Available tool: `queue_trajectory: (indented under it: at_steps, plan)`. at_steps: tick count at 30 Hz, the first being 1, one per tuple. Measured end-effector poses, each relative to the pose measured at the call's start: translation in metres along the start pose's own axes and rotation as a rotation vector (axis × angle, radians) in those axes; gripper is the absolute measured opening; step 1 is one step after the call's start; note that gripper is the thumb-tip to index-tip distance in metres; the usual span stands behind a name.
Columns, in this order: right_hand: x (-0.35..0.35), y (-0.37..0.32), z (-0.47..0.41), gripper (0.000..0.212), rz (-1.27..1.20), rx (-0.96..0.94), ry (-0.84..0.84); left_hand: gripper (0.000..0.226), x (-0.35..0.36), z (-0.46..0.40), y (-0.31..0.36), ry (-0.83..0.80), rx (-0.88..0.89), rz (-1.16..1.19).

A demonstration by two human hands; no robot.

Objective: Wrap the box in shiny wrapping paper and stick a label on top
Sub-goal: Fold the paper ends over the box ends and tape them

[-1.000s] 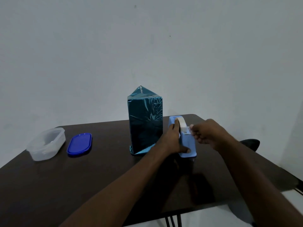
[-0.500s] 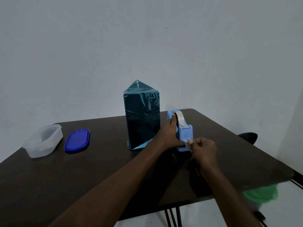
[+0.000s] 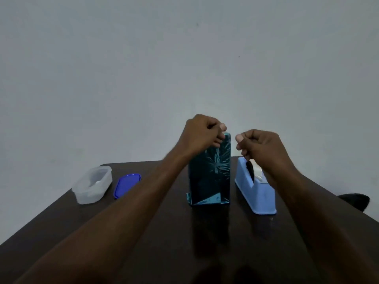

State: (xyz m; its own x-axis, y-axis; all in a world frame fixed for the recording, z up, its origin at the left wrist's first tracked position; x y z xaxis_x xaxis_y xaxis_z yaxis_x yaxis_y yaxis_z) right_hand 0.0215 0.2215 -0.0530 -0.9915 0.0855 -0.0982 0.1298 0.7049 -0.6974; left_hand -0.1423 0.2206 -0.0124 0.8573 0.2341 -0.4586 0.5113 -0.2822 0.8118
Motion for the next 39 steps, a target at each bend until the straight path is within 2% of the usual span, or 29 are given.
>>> queue_trajectory:
  at_steps: [3, 6, 10, 13, 17, 22, 32, 34, 39]
  plan:
    - [0.023, -0.016, -0.04, 0.016, 0.006, -0.056, -0.094, 0.019, -0.041, -0.015, 0.009, 0.12, 0.034, -0.062]
    - [0.042, -0.022, -0.076, 0.015, 0.013, -0.039, -0.175, 0.018, -0.07, -0.032, 0.003, 0.267, 0.077, -0.321]
    - [0.062, -0.013, -0.108, 0.015, 0.051, 0.025, -0.268, 0.034, -0.058, -0.035, -0.026, 0.15, 0.19, -0.493]
    - [0.067, 0.008, -0.107, 0.014, 0.068, 0.115, -0.255, 0.046, -0.036, -0.034, -0.056, 0.049, 0.212, -0.687]
    - [0.066, 0.021, -0.101, 0.021, 0.08, 0.105, -0.224, 0.051, -0.036, -0.036, -0.067, 0.163, 0.277, -0.819]
    - [0.072, 0.015, -0.104, 0.023, 0.127, 0.121, -0.251, 0.068, -0.034, -0.043, -0.07, 0.271, 0.272, -1.056]
    - [0.09, 0.009, -0.121, 0.031, 0.42, 0.247, -0.369, 0.066, -0.032, -0.037, -0.071, 0.307, 0.296, -1.059]
    - [0.095, 0.01, -0.125, 0.024, 0.517, 0.25, -0.401, 0.061, -0.033, -0.035, -0.071, 0.311, 0.301, -1.059]
    - [0.108, 0.007, -0.125, 0.026, 0.86, 0.165, -0.516, 0.059, -0.032, -0.034, -0.07, 0.311, 0.304, -1.027]
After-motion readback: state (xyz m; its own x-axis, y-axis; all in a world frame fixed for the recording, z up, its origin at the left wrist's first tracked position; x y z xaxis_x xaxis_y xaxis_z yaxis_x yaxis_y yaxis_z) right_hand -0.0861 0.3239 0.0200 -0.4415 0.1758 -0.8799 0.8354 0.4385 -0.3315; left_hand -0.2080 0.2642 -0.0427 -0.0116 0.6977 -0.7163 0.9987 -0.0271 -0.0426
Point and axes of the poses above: each hand's wrist, its own z-axis away from the middle knuckle, its own x-axis out of the palm, y = z × x, the point moved 4 cm from there along -z, towards the middle knuckle, and after that the axes turned 15 degrees about -x, right-handed, at the moved point
